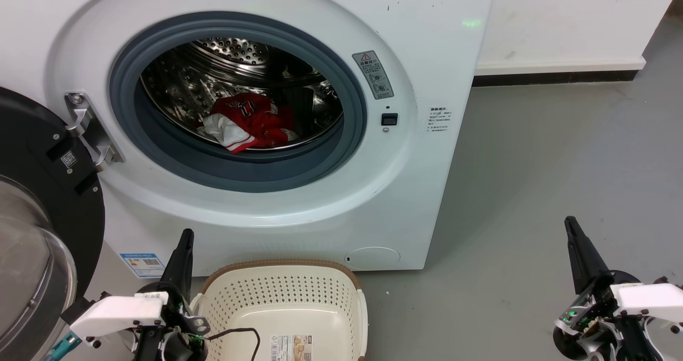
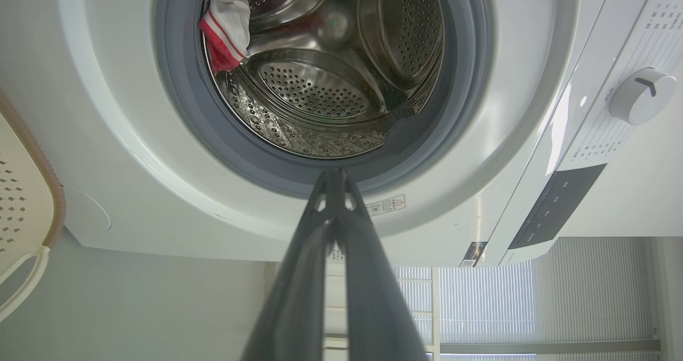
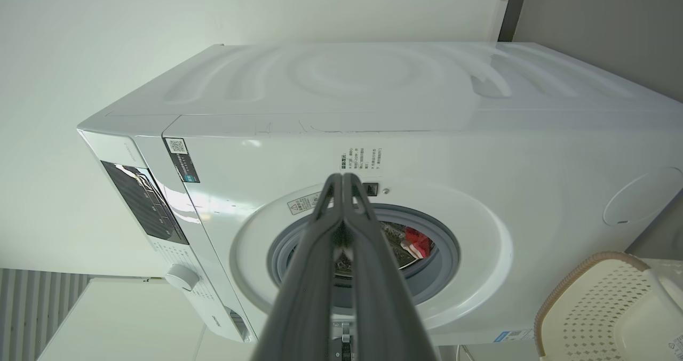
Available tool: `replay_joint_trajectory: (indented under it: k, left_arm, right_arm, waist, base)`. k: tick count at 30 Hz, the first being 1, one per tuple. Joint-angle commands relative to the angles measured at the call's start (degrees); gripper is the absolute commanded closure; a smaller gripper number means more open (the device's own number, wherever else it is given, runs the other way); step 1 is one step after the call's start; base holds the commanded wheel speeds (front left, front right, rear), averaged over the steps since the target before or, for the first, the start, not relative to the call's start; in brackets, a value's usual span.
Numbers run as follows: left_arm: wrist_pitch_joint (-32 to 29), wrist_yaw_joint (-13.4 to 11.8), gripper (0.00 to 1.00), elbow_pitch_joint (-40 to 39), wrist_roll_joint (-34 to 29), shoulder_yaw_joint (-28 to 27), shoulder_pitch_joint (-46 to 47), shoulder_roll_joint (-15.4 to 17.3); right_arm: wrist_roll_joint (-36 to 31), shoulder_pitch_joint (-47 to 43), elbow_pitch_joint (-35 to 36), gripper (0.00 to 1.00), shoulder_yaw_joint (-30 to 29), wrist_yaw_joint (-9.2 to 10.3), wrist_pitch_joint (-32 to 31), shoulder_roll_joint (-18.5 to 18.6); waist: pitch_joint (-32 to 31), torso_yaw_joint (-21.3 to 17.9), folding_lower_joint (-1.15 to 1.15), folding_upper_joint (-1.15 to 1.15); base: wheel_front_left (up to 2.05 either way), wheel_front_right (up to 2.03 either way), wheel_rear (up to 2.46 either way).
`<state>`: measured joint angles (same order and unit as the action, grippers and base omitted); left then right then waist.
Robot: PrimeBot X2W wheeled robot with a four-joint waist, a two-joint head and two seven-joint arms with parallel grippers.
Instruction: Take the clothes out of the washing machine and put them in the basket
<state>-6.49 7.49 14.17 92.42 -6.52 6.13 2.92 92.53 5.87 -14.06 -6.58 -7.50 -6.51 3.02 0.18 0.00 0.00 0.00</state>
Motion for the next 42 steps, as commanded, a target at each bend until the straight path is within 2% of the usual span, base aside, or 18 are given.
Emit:
replay_joint_trajectory:
  k: [1, 30, 31, 38, 42]
  left_arm:
    - [-0.2, 0.1, 1.00, -0.1, 0.0, -0.1, 0.3, -0.1]
    - [-0.2, 0.1, 1.00, -0.1, 0.0, -0.1, 0.3, -0.1]
    - [0.0, 0.0, 0.00, 0.0, 0.0, 0.0, 0.0, 0.0]
    - [1.7, 0.0, 0.00, 0.1, -0.5, 2.3, 0.2, 0.0]
    - [3.4, 0.0, 0.00, -1.1, -2.5, 3.3, 0.5, 0.0]
  right_arm:
    - [-0.3, 0.8, -0.1, 1.00, 0.0, 0.02, 0.0, -0.2]
    - [-0.3, 0.8, -0.1, 1.00, 0.0, 0.02, 0.0, -0.2]
    - [0.0, 0.0, 0.0, 0.00, 0.0, 0.00, 0.0, 0.0]
    - [-0.7, -0.9, 0.6, 0.00, 1.1, 0.00, 1.7, 0.0]
    - [-3.3, -1.6, 1.5, 0.00, 1.5, 0.00, 3.4, 0.0]
  waist:
    - [0.0, 0.0, 0.00, 0.00]
    - [0.0, 0.0, 0.00, 0.00]
    - [0.0, 0.0, 0.00, 0.00]
    - [0.0, 0.0, 0.00, 0.00]
    - [0.1, 0.1, 0.00, 0.00]
  base:
    - [0.00, 0.00, 0.00]
    - [0.00, 0.00, 0.00]
    - [0.00, 0.00, 0.00]
    - [0.00, 0.00, 0.00]
    - [0.00, 0.00, 0.00]
